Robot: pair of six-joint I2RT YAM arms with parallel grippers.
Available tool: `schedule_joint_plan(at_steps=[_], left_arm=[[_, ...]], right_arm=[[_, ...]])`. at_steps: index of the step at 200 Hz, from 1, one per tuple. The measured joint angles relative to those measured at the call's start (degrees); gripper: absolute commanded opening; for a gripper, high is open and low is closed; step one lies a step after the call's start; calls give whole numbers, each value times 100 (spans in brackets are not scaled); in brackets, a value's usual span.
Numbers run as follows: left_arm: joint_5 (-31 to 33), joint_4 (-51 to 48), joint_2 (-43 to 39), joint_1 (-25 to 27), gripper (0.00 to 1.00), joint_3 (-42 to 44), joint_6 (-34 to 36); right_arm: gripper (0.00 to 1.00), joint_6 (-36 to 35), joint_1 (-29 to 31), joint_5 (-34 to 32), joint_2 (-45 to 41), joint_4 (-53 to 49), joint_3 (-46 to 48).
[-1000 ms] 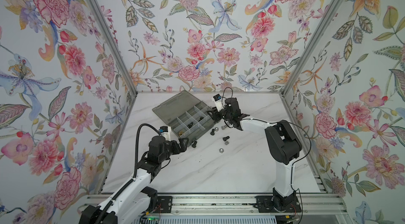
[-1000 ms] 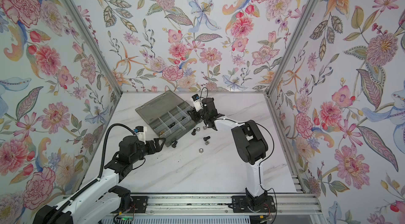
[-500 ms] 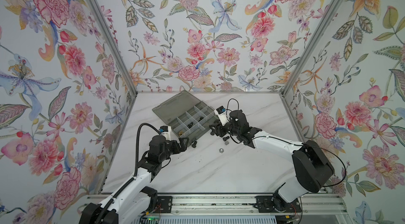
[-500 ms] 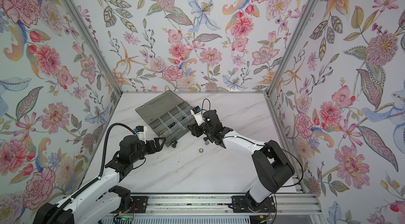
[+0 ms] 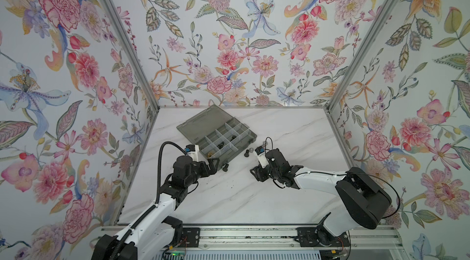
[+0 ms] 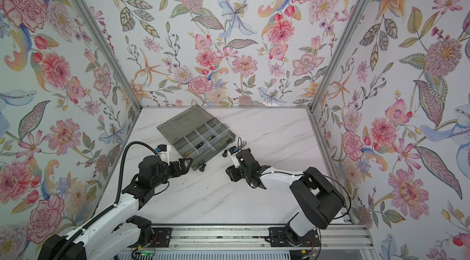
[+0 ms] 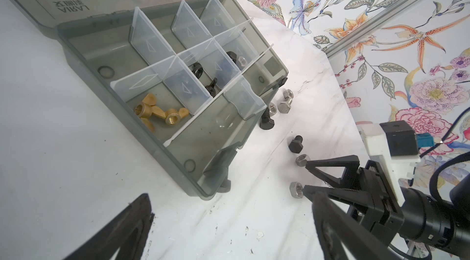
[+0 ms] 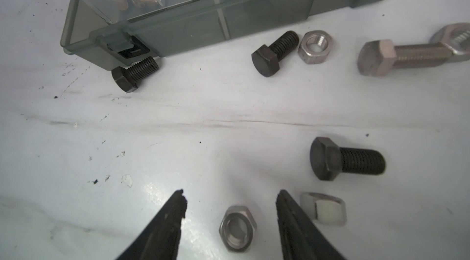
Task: Sort the screws and nuts into containers
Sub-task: 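Move the right gripper back down around another silver hex nut and close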
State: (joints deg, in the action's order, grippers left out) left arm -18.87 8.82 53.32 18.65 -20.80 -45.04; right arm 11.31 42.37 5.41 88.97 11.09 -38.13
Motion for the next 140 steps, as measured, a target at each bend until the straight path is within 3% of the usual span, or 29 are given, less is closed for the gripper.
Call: schedule_joint_plan(at_steps=[140], left_arm=[[-2, -15, 118, 0, 99, 0, 0]], right_arm=[[56, 413, 247, -424, -9, 780, 813]])
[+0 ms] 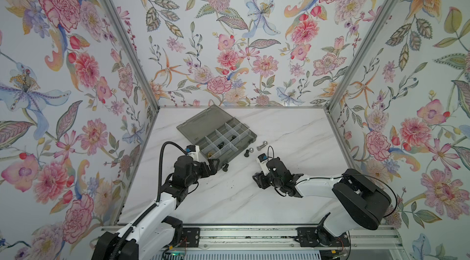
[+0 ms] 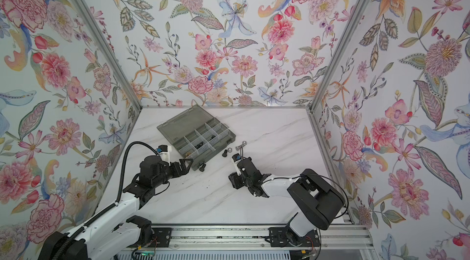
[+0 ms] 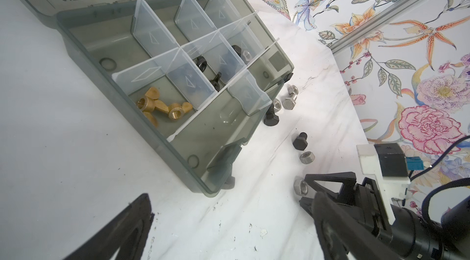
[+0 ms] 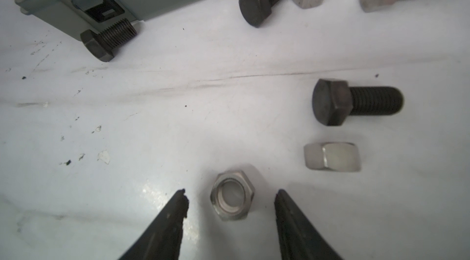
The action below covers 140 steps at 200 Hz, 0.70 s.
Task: Sort the screws and nuts into containers
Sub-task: 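Move the right gripper back down around another silver hex nut and close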
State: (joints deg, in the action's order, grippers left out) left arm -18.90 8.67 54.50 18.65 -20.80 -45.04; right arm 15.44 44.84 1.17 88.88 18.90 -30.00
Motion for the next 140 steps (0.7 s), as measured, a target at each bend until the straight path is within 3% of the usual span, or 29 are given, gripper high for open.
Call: schedule_joint_plan(at_steps=[75, 102, 140], left_arm=[[0, 0, 0, 0, 99, 0, 0], [-2, 0, -2, 0, 100, 0, 0], [0, -4, -33, 0, 99, 0, 0]], right_arm=[[48, 48, 258, -367, -2, 350, 212], [39, 46, 389, -490, 31, 409, 236], [33, 70, 503, -627, 221, 697, 232]])
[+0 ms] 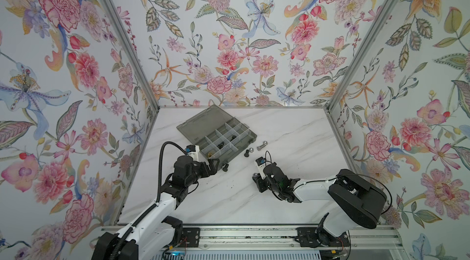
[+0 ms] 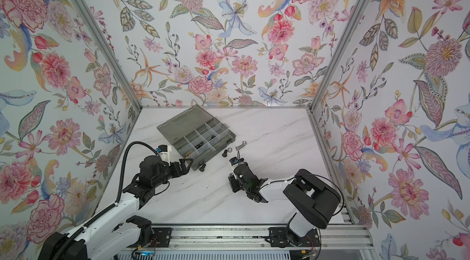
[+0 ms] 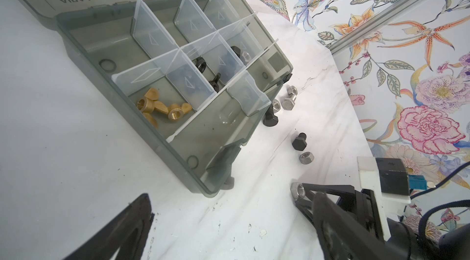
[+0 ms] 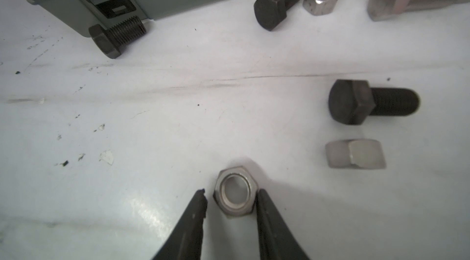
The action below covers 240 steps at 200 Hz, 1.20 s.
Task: Sort the screws and nuts into containers
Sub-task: 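Move the right gripper back down around another silver hex nut and close, then carry the silver hex nut into the compartment beside the black hex nuts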
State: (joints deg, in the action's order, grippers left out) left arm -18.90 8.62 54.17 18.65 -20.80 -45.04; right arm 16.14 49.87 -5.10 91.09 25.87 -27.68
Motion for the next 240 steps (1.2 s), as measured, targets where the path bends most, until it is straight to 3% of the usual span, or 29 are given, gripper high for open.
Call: schedule_joint_plan(at_steps=[39, 83, 135, 170, 240], left_arm=[[0, 0, -28, 0, 99, 0, 0], [0, 0, -28, 0, 100, 0, 0], [0, 0, -107, 0, 99, 0, 0], [0, -2, -140, 0, 99, 0, 2], [-2, -2, -142, 0, 99, 0, 0]], right_arm=[[16, 76, 37, -35, 162, 308, 0], [4, 109, 37, -15, 168, 387, 9], [1, 72, -55, 393, 31, 313, 55], [1, -175, -422, 802, -267, -48, -66], [1, -949, -1606, 1641, -20, -518, -2159]])
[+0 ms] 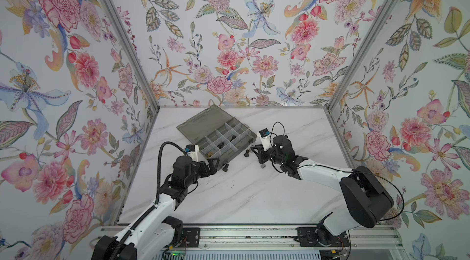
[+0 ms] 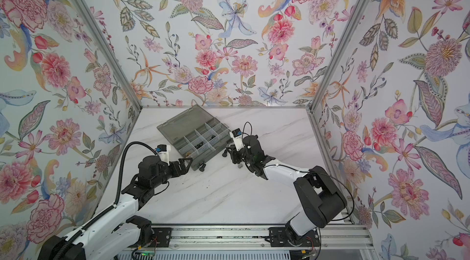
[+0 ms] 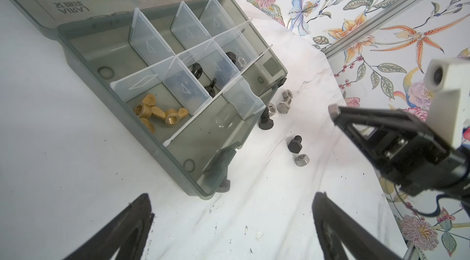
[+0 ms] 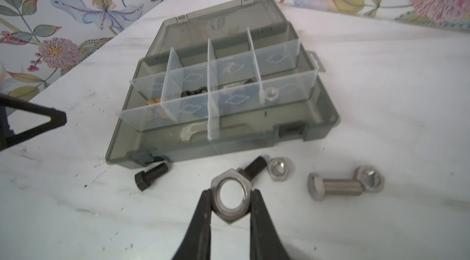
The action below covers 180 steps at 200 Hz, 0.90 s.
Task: Sort the screws and nuts into containers
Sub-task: 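Carry the silver hex nut into the compartment beside the black hex nuts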
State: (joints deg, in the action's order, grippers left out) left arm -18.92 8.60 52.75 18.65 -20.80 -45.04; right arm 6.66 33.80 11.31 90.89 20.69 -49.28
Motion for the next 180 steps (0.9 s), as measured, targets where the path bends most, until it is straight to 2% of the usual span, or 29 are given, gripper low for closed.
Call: schedule_joint_plan(at_steps=[33, 92, 129, 180], left_arm=[[0, 2, 0, 0, 99, 0, 0], [0, 2, -17, 0, 99, 0, 0], [0, 2, -17, 0, 99, 0, 2], [0, 4, -17, 0, 99, 0, 2]], right_arm=[[1, -343, -302, 203, 894, -271, -1368], [1, -540, -433, 372, 2686, -844, -3414], [3, -535, -428, 411, 3335, -1049, -3818], [5, -538, -422, 415, 3523, -1209, -3869]])
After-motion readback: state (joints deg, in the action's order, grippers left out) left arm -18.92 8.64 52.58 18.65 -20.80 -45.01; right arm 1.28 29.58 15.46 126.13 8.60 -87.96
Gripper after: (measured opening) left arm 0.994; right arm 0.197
